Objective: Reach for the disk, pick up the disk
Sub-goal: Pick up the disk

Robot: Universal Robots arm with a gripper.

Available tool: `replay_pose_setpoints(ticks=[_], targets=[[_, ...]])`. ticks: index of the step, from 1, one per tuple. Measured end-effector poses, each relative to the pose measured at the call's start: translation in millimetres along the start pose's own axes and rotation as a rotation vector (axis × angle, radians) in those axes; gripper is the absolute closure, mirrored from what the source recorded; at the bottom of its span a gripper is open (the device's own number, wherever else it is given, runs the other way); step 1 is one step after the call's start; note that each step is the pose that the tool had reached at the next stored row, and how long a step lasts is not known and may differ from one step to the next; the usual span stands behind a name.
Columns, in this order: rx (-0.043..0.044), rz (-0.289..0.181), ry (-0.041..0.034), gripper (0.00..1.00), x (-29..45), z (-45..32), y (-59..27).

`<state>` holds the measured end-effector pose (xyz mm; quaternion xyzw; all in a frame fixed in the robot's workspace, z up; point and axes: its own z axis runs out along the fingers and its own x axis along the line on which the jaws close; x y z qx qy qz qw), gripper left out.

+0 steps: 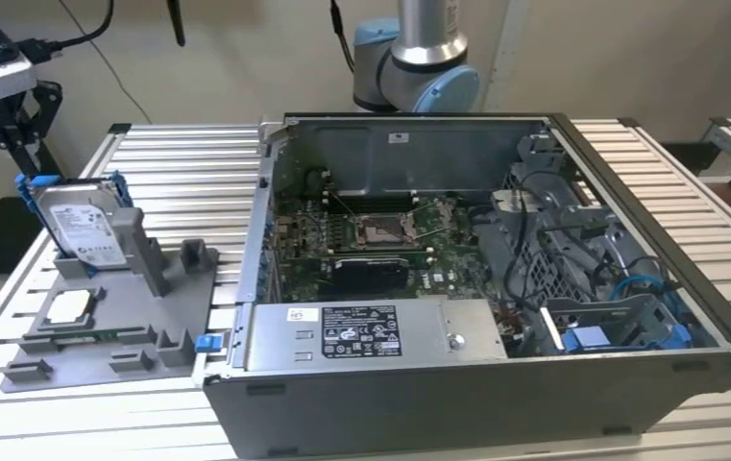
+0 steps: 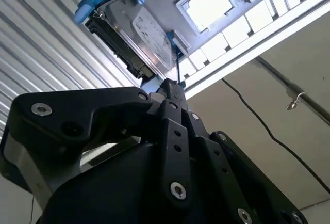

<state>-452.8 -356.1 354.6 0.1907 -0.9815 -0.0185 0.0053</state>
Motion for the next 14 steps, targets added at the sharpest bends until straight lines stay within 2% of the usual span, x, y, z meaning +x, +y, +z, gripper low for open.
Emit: replay_pose_setpoints(ticks=[14], targets=[[0.0007,-0.211,0.008,1.0,0.0,0.0,0.0]])
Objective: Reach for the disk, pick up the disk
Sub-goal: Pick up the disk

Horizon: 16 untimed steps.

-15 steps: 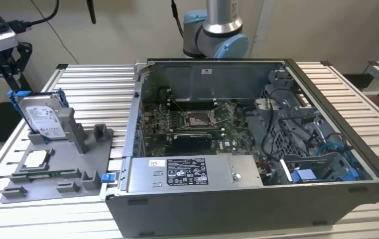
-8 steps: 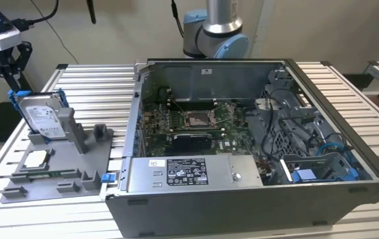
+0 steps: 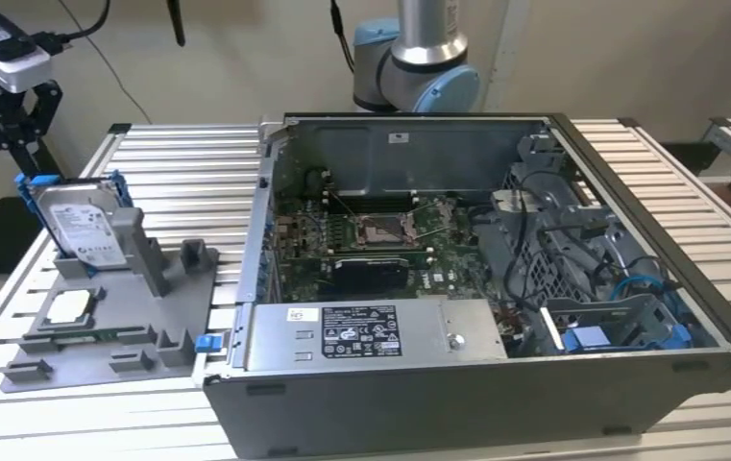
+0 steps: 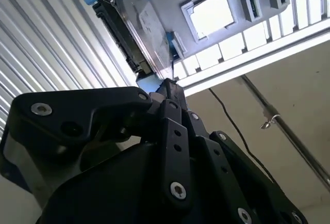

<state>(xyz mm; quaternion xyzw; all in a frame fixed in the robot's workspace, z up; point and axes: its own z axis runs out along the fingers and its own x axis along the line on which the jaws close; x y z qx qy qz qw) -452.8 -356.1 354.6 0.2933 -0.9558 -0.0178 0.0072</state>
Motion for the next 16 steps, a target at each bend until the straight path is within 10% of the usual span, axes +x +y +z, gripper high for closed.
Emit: replay_pose_setpoints(ticks=[16], targets=[[0.0009,-0.244,0.0094,1.0,0.0,0.0,0.0]])
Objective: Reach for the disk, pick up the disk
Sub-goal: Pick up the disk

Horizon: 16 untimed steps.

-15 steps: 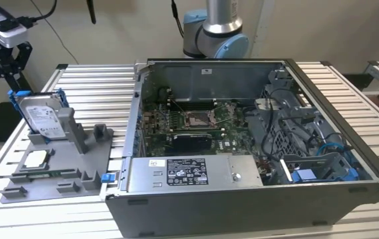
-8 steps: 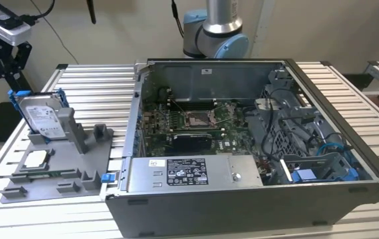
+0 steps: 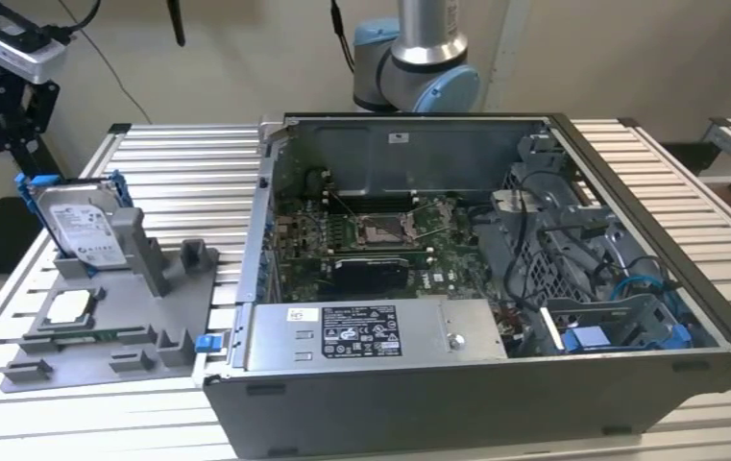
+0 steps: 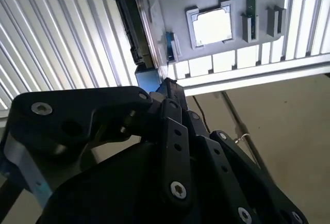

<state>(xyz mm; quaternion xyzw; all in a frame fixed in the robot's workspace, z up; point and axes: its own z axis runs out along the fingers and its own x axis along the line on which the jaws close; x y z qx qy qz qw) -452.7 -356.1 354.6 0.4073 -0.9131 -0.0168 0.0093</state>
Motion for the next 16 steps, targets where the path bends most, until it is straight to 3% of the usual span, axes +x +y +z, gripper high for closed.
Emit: replay_pose_setpoints(ticks=[16], targets=[[0.0008,-0.214,0.0084,1.0,0.0,0.0,0.0]])
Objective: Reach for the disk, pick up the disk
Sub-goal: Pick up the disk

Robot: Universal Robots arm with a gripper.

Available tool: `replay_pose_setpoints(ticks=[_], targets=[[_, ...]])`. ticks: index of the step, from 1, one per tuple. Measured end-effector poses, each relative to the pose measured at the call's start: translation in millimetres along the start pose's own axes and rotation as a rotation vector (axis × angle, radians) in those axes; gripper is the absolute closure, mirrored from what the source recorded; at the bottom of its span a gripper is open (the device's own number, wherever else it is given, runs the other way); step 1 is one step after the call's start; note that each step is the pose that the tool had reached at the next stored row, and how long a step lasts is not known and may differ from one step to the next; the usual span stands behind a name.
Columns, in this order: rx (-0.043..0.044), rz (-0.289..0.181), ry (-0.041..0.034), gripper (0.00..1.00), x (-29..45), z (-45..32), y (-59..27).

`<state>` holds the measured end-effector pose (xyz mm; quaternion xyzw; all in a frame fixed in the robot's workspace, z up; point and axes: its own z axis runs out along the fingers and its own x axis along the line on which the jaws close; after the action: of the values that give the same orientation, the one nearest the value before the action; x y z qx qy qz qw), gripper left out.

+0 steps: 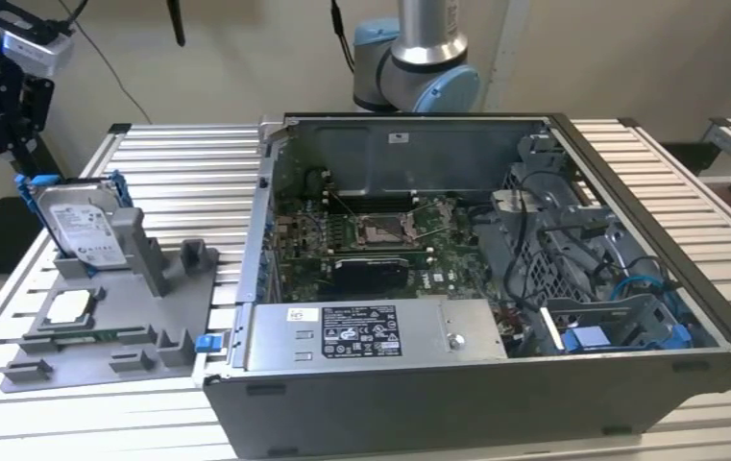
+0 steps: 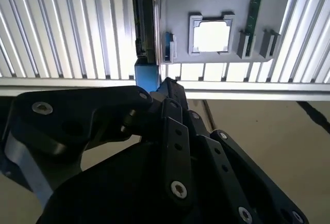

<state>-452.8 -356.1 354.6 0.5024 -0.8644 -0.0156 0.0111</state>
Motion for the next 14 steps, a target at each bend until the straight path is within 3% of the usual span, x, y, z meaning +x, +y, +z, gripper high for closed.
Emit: replay_pose_setpoints(ticks=[14], targets=[[0.0009,-0.192,0.0073,1.0,0.0,0.0,0.0]])
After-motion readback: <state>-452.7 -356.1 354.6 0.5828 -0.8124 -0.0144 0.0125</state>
